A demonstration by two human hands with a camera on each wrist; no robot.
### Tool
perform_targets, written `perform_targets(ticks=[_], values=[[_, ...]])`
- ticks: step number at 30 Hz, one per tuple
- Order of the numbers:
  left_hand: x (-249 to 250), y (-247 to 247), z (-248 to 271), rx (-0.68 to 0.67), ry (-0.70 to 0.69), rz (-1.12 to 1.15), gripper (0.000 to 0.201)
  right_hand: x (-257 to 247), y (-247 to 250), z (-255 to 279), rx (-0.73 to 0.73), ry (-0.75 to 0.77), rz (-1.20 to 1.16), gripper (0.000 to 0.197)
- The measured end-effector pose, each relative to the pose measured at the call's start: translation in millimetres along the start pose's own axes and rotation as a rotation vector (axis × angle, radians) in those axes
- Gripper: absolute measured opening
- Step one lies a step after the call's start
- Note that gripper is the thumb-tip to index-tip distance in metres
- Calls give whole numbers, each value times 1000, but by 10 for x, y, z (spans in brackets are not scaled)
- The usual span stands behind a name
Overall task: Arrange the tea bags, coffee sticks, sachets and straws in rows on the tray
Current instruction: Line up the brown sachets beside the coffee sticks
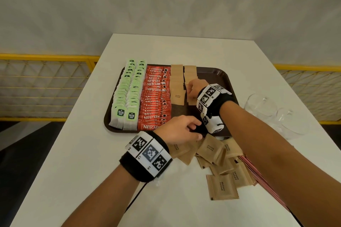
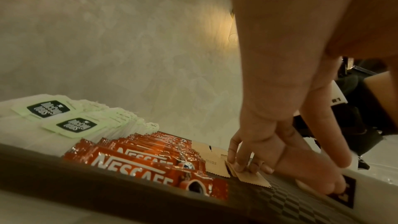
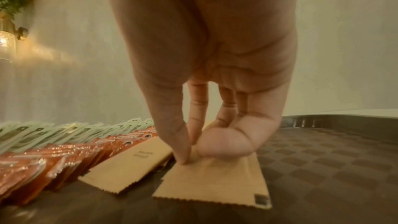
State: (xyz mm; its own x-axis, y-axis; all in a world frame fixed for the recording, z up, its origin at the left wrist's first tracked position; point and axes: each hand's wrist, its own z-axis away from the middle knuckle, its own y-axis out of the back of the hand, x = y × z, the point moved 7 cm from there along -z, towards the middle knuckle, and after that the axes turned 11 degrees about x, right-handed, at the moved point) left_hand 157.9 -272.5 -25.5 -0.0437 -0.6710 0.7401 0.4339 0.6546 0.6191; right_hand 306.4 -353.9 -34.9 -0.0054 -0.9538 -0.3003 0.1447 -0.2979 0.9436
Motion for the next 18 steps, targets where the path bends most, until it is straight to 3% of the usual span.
perform_targets(ticks=[11,18], values=[[-52,-63,-34,-23,-4,-85,50,-56,14,19,10,46,-8,25],[-31,-81,-51,19,-62,-193,44,-12,285,120,73,13,-232,18]])
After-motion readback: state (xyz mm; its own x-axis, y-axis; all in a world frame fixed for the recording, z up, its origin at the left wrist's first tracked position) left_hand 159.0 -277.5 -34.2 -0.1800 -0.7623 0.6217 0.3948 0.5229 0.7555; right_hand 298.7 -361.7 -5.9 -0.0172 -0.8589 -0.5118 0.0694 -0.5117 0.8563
